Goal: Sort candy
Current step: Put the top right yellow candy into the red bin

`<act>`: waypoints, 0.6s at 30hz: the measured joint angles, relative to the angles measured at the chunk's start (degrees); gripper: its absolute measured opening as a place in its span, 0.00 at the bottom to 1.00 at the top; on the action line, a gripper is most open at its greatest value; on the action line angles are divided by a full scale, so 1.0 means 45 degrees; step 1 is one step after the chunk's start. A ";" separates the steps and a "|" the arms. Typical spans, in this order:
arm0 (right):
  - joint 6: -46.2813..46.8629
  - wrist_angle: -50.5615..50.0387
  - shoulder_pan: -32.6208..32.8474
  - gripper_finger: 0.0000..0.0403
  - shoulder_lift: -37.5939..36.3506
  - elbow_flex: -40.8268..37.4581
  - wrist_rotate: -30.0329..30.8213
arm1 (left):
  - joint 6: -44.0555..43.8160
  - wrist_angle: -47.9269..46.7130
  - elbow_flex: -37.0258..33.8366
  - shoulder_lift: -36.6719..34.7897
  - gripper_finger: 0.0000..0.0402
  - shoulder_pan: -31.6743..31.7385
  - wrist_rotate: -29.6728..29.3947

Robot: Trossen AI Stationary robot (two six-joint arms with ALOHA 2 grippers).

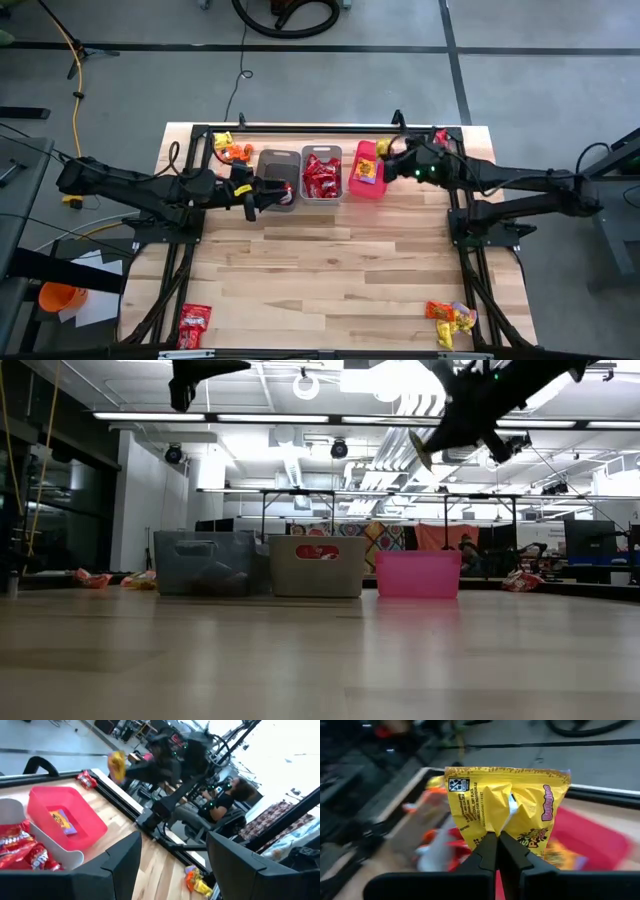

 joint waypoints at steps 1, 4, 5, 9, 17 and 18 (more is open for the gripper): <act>0.0074 0.0196 0.0384 0.00 0.0118 0.0000 0.0085 | 0.0008 0.0035 0.0000 0.0000 0.53 0.0075 0.0003; 0.0417 0.0473 0.1361 0.00 0.0677 0.0005 0.0469 | 0.0018 0.0190 0.0000 0.0000 0.53 0.0314 -0.0014; 0.0577 0.0630 0.1589 0.00 0.0946 0.0005 0.0565 | 0.0019 0.0212 0.0000 0.0000 0.53 0.0380 -0.0028; 0.1201 0.1229 0.1979 0.00 0.2110 0.0005 0.0611 | 0.0013 0.0221 0.0000 0.0000 0.53 0.0657 -0.0030; 0.1853 0.1486 0.1364 0.00 0.3935 0.0005 0.1285 | -0.0007 0.0709 0.0000 0.0000 0.53 0.0907 0.0102; 0.2019 0.1444 0.1170 0.00 0.4033 0.0005 0.1354 | -0.0007 0.0750 0.0000 0.0000 0.53 0.0907 0.0111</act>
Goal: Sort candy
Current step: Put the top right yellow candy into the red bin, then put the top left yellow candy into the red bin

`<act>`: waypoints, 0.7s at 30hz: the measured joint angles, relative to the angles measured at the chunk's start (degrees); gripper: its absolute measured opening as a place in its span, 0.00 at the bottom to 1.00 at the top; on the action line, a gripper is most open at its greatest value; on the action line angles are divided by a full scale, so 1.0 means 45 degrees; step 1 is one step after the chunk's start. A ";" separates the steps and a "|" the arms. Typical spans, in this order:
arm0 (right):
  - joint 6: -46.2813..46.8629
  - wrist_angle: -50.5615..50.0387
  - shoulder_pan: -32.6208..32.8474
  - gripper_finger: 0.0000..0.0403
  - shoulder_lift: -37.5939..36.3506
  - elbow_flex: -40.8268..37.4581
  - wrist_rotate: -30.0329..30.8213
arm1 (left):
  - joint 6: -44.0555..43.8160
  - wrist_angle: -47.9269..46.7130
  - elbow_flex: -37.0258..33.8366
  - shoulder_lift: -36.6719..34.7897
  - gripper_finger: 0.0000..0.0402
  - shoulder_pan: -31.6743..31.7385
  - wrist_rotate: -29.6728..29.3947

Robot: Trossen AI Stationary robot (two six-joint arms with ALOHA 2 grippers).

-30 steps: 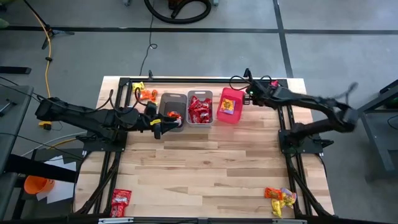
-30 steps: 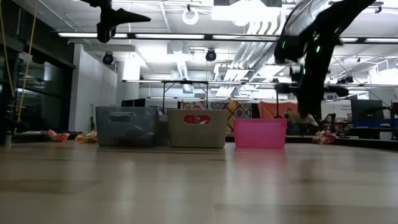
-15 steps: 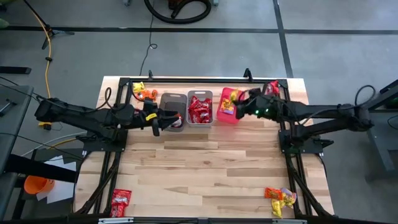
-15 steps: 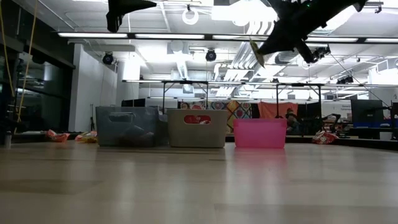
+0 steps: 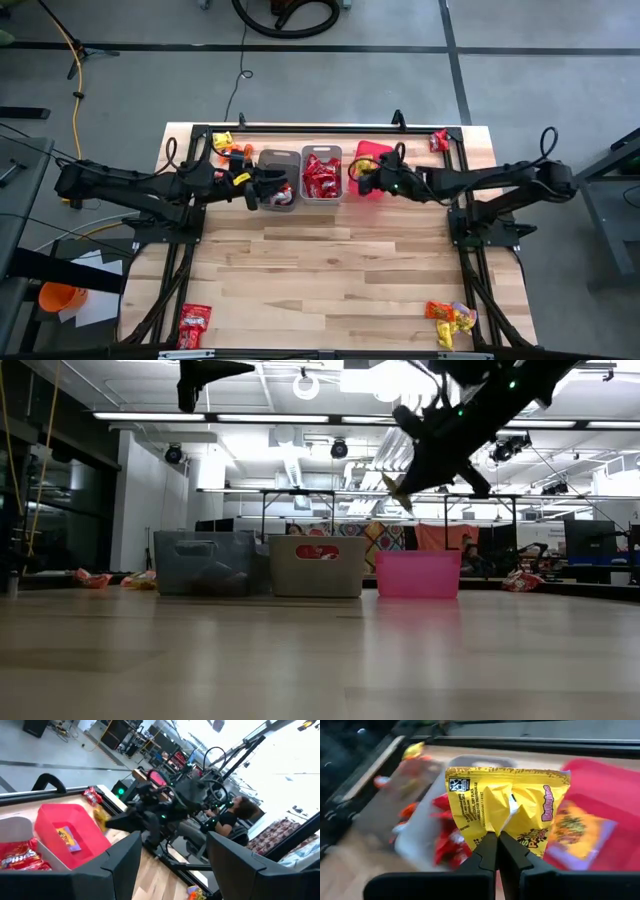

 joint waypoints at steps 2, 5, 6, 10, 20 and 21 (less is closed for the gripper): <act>0.0307 -0.0214 -0.0394 0.00 0.0129 0.0005 -0.0153 | 0.0000 0.0062 0.0000 0.0000 0.53 -0.0004 0.0005; 0.0035 -0.0280 -0.0965 0.01 0.0305 0.0005 -0.1108 | 0.0000 0.0129 0.0000 0.0000 0.53 -0.0005 0.0007; -0.0147 -0.0411 -0.1142 0.03 0.0341 0.0005 -0.1495 | 0.0001 0.0126 0.0000 0.0000 0.53 -0.0005 0.0010; -0.0559 -0.0812 -0.1594 0.16 0.0404 0.0005 -0.2138 | 0.0014 0.0150 0.0000 0.0000 0.53 -0.0005 0.0010; -0.0354 -0.0453 -0.1646 0.59 0.0205 0.0005 -0.2481 | 0.0005 0.0170 0.0000 0.0000 0.53 -0.0005 0.0015; -0.0305 -0.0017 -0.1646 0.60 0.0083 0.0005 -0.2654 | 0.0005 0.0170 0.0000 0.0000 0.53 -0.0005 0.0024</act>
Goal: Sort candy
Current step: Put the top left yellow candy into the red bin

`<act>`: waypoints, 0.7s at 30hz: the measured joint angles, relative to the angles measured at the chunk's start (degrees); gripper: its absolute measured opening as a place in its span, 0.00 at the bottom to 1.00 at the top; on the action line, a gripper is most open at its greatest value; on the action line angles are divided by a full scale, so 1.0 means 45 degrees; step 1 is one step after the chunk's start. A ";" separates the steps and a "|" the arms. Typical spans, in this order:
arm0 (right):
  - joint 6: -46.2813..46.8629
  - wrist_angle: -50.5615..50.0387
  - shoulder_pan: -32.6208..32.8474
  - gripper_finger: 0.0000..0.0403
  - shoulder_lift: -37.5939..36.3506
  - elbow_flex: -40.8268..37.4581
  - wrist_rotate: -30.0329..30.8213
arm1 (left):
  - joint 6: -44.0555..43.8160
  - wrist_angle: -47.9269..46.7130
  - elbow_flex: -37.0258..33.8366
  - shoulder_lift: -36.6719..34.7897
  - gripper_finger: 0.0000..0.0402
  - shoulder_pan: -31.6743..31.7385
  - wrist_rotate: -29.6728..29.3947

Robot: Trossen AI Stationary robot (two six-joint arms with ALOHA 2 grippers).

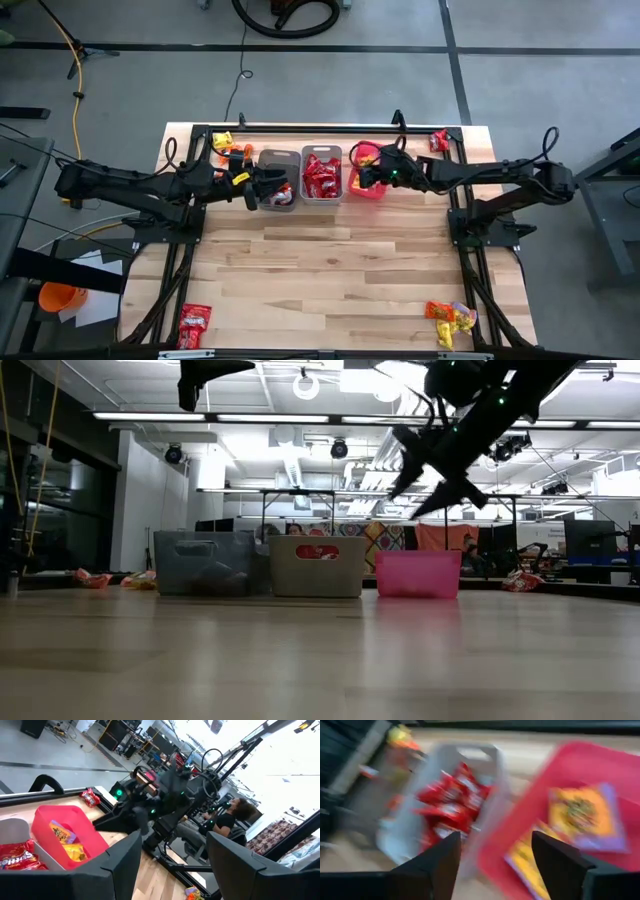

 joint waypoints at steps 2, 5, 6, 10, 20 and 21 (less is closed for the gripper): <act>-0.0102 0.1013 0.0000 0.62 -0.0314 -0.0004 -0.0314 | 0.0017 -0.0007 0.0003 0.0000 0.53 0.0000 0.0011; -0.1072 0.3496 0.0009 0.62 -0.0985 0.0000 -0.1237 | 0.0282 -0.0103 0.0010 0.0006 0.53 0.0137 0.0297; -0.1338 0.4361 0.0010 0.63 -0.1226 0.0000 -0.1555 | 0.0544 -0.0098 0.0010 0.0010 0.53 0.0241 0.0529; -0.1646 0.6116 0.0013 0.63 -0.2182 0.0007 -0.1895 | 0.1722 -0.1190 0.0546 0.0015 0.53 0.0959 0.1481; -0.1174 0.5679 0.0010 0.63 -0.3111 0.0010 -0.1599 | 0.3355 -1.2355 0.4893 0.0963 0.53 0.6779 0.0932; -0.1147 0.5697 0.0011 0.63 -0.3071 0.0010 -0.1599 | 0.3386 -1.3006 0.4972 0.1144 0.53 0.7566 0.0964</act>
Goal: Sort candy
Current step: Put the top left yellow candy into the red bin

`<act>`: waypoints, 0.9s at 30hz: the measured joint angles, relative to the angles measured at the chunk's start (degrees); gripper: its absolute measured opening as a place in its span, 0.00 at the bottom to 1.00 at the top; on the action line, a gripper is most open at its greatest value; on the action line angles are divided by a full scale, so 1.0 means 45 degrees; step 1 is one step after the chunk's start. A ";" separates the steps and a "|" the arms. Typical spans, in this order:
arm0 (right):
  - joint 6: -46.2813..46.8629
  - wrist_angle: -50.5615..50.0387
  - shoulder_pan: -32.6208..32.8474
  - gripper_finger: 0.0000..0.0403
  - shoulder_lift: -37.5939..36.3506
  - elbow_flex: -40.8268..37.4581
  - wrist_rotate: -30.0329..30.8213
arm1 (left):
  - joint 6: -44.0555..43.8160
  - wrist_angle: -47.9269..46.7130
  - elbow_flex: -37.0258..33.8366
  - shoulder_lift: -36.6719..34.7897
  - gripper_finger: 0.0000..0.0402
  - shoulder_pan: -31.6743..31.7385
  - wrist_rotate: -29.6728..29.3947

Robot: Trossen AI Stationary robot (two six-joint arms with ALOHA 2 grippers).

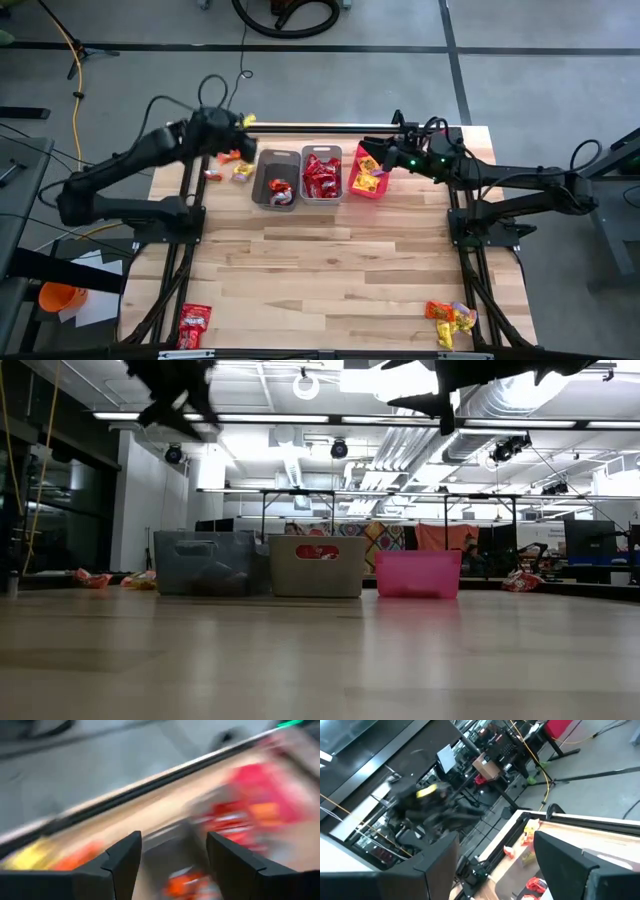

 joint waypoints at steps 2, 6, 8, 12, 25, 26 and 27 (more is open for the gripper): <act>0.0114 -0.0073 0.0023 0.63 0.0031 0.0000 0.0005 | -0.0148 -0.1109 -0.0094 0.0391 0.53 0.1479 0.0309; 0.0536 -0.0122 0.0026 0.63 0.0031 0.0000 0.0100 | -0.0851 -0.1832 -0.1044 0.1197 0.53 0.3254 0.0608; 0.0579 -0.0118 0.0023 0.63 0.0031 0.0000 0.0098 | -0.1264 -0.1685 -0.1710 0.1570 0.53 0.3665 0.0630; 0.0581 -0.0194 0.0028 0.63 0.0031 0.0000 0.0102 | -0.1690 -0.0442 -0.3042 0.2131 0.53 0.3858 0.1208; 0.0636 -0.0753 0.0028 0.63 0.0031 0.0000 -0.0117 | -0.3647 0.2000 -0.4957 0.3248 0.53 0.4282 0.2095; 0.0636 -0.0767 0.0033 0.63 0.0031 0.0000 -0.0126 | -0.3543 0.1979 -0.5028 0.3384 0.53 0.4281 0.2118; 0.0634 -0.0801 0.0033 0.63 0.0031 0.0000 -0.0126 | -0.3440 0.1962 -0.5102 0.3531 0.53 0.4281 0.2139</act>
